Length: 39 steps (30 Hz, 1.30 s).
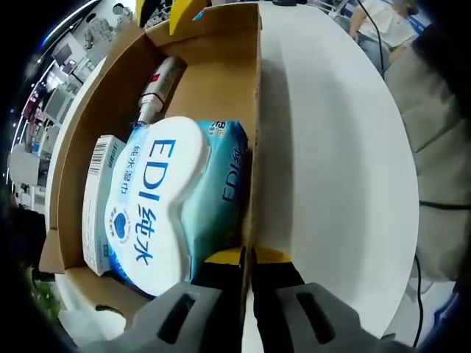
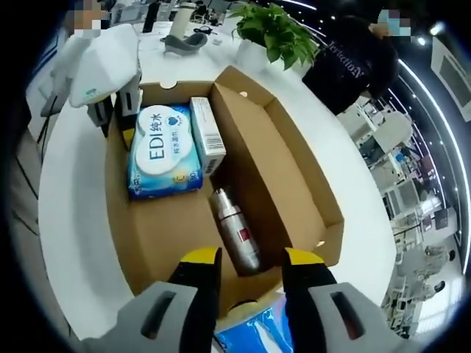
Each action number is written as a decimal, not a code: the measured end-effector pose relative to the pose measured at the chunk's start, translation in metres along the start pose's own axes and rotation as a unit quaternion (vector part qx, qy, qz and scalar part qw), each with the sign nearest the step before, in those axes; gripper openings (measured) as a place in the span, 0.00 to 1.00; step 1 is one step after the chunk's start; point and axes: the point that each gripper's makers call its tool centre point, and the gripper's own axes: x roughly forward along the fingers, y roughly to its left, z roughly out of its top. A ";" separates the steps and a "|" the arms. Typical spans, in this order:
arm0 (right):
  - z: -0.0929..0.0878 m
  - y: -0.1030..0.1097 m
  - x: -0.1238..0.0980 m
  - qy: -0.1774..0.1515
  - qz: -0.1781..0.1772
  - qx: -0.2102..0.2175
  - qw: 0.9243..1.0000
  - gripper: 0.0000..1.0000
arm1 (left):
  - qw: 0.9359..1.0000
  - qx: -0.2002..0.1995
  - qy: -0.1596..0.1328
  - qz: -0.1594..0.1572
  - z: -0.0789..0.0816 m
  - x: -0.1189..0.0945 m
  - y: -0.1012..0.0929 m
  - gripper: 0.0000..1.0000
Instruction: Operate the shoe box by opening the lid, removing the specified soft item, and placing it in the target area until the item is outside and the box remains undamaged.
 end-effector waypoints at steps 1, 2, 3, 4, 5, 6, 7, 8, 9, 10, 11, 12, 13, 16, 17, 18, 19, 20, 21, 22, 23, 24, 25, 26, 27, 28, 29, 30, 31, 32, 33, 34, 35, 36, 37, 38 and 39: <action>0.001 0.000 0.000 0.003 0.002 -0.007 1.000 0.31 | 1.000 0.000 0.000 0.000 0.000 0.000 0.000 0.01; 0.002 0.001 -0.001 0.005 0.007 -0.010 1.000 0.30 | 1.000 0.001 0.000 0.001 0.000 0.000 0.000 0.01; 0.005 0.000 -0.002 0.004 0.008 -0.011 1.000 0.30 | 1.000 0.001 0.000 0.001 0.000 -0.001 0.000 0.01; 0.010 -0.001 -0.005 -0.001 0.008 -0.014 1.000 0.30 | 1.000 0.001 0.000 0.001 0.000 -0.001 0.000 0.01; 0.012 -0.002 -0.006 -0.002 0.008 -0.016 1.000 0.31 | 1.000 0.001 0.000 0.001 0.000 -0.001 0.000 0.01; 0.013 -0.003 -0.005 -0.002 0.011 -0.017 1.000 0.31 | 1.000 0.000 0.000 0.000 0.000 -0.001 0.000 0.01; 0.013 -0.004 -0.004 -0.001 0.014 -0.017 1.000 0.31 | 1.000 0.000 0.000 0.000 0.000 0.000 0.000 0.01; 0.013 -0.005 -0.002 -0.001 0.013 -0.018 1.000 0.30 | 1.000 0.000 0.000 0.000 0.000 -0.001 0.000 0.01; 0.012 -0.005 0.000 -0.001 0.015 -0.021 1.000 0.30 | 1.000 0.001 0.000 0.000 0.000 -0.001 0.000 0.01; 0.011 -0.005 0.002 0.003 0.018 -0.025 1.000 0.30 | 1.000 0.001 0.000 0.000 0.000 0.000 0.000 0.01; 0.009 -0.004 0.005 0.008 0.021 -0.027 0.999 0.30 | 1.000 0.001 0.000 0.000 0.000 0.000 0.000 0.01; 0.007 -0.003 0.007 0.009 0.025 -0.030 0.999 0.30 | 1.000 0.001 0.000 0.000 0.000 0.000 0.000 0.01; 0.004 -0.001 0.009 0.017 0.033 -0.036 0.999 0.30 | 1.000 0.000 0.000 0.000 0.000 0.000 0.000 0.01; 0.002 0.002 0.013 0.020 0.038 -0.039 0.998 0.30 | 1.000 0.000 0.000 -0.001 0.000 0.000 0.000 0.01; 0.002 0.002 0.014 0.021 0.038 -0.040 0.998 0.30 | 1.000 0.000 0.000 -0.001 0.000 -0.001 0.000 0.01; 0.001 0.003 0.016 0.022 0.038 -0.041 0.998 0.30 | 1.000 0.000 0.000 0.000 0.000 -0.001 0.000 0.01; -0.002 0.004 0.018 0.026 0.039 -0.045 0.998 0.30 | 1.000 0.000 0.000 0.000 0.000 0.000 0.000 0.01; -0.004 0.005 0.019 0.030 0.040 -0.046 0.998 0.30 | 1.000 0.001 0.000 0.000 0.000 0.000 0.000 0.01; -0.005 0.006 0.020 0.032 0.041 -0.048 0.997 0.30 | 1.000 0.001 0.000 0.000 0.001 0.000 0.000 0.01; -0.006 0.006 0.021 0.034 0.039 -0.052 0.997 0.30 | 1.000 0.001 0.000 0.000 0.001 0.000 0.000 0.01; -0.006 0.005 0.021 0.034 0.036 -0.054 0.997 0.30 | 1.000 0.001 0.000 0.000 0.001 0.000 0.000 0.01; -0.006 0.003 0.021 0.035 0.034 -0.055 0.997 0.30 | 1.000 0.000 0.000 0.000 0.001 0.000 0.000 0.01; -0.006 0.003 0.022 0.036 0.035 -0.054 0.997 0.30 | 1.000 0.000 0.000 0.000 0.001 0.000 0.000 0.01; -0.007 0.004 0.023 0.037 0.039 -0.050 0.997 0.30 | 1.000 0.000 0.000 0.000 0.001 0.000 0.000 0.01; -0.008 0.004 0.025 0.038 0.040 -0.048 0.997 0.30 | 1.000 0.000 0.000 0.000 0.001 -0.001 0.000 0.01; -0.009 0.004 0.026 0.040 0.040 -0.050 0.997 0.30 | 1.000 0.000 0.000 0.000 0.001 -0.001 0.000 0.01; -0.010 0.004 0.027 0.043 0.039 -0.053 0.997 0.30 | 1.000 0.000 0.000 0.000 0.001 -0.001 0.000 0.01; -0.010 0.004 0.027 0.043 0.039 -0.053 0.997 0.30 | 1.000 0.000 0.000 0.000 0.001 0.000 0.000 0.01; -0.010 0.005 0.027 0.044 0.039 -0.053 0.997 0.30 | 1.000 0.000 0.000 0.000 0.001 0.000 0.000 0.01; -0.010 0.004 0.027 0.043 0.038 -0.053 0.997 0.30 | 1.000 -0.001 0.000 0.000 0.000 0.000 0.000 0.01; -0.008 0.005 0.027 0.040 0.038 -0.054 0.997 0.30 | 1.000 -0.001 0.000 -0.001 0.000 0.000 0.000 0.01; -0.008 0.005 0.027 0.039 0.038 -0.055 0.997 0.30 | 1.000 -0.001 0.000 -0.001 0.000 0.000 0.000 0.01; -0.008 0.006 0.028 0.041 0.038 -0.058 0.997 0.30 | 1.000 -0.001 0.000 -0.001 0.000 0.000 0.000 0.01; -0.009 0.005 0.029 0.043 0.036 -0.063 0.996 0.31 | 1.000 -0.001 0.000 -0.001 0.000 0.000 0.000 0.01; -0.009 0.004 0.030 0.045 0.034 -0.066 0.996 0.31 | 1.000 -0.001 0.000 0.000 0.000 0.000 0.000 0.01; -0.010 0.003 0.032 0.047 0.033 -0.066 0.996 0.31 | 1.000 -0.001 0.000 0.000 0.000 0.000 0.000 0.01; -0.010 0.003 0.034 0.048 0.034 -0.066 0.996 0.31 | 1.000 0.000 0.000 0.000 0.000 0.000 0.000 0.01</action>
